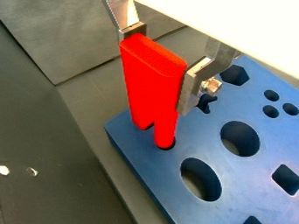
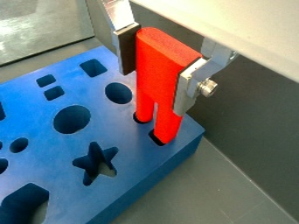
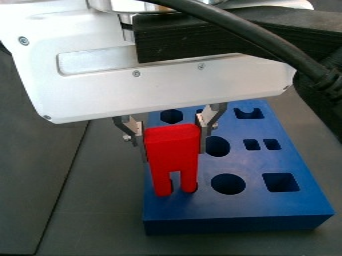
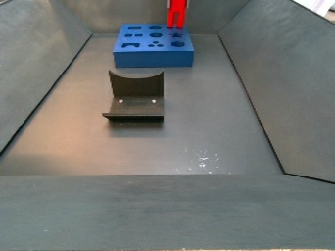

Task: Pick up the square-circle object. Move up. Rotate the square-circle object. Place the square-circle object on the fixture. Regrasp the square-circle object. Move to above the board. Insert the square-circle object.
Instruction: Insert the square-circle object.

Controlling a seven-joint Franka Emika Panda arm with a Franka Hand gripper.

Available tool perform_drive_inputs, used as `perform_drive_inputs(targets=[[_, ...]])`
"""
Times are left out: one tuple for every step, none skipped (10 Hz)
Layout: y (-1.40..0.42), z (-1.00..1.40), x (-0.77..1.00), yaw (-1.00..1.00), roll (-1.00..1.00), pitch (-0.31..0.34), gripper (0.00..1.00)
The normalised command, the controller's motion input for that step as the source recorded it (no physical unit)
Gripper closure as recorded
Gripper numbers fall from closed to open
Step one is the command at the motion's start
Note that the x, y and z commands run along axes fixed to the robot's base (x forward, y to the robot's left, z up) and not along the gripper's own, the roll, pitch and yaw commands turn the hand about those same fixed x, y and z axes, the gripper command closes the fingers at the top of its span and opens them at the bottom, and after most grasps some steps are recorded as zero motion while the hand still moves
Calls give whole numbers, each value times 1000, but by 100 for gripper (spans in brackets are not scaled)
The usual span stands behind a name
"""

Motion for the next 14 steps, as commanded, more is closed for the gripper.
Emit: perform_drive_inputs(targets=[[0,-74,154,0,46,0,100],[0,-177,40,0,57,0,100],[0,-194,49,0,89,0,100],[0,-191,31,0,80,0,100],[0,-263,20,0,80,0,100],[60,-280,6,0,89,0,100],[43,-257,29,0,57,0,100],[0,-151,0,80,24,0,100],[77,-149,49,0,0,0,100],[111,-180,0,0,0,0,100],[46,-43,0,0,0,0,100],[0,-20,0,0,0,0,100],[20,-74,0,0,6,0,100],[51,-149,-26,-17,39,0,100]])
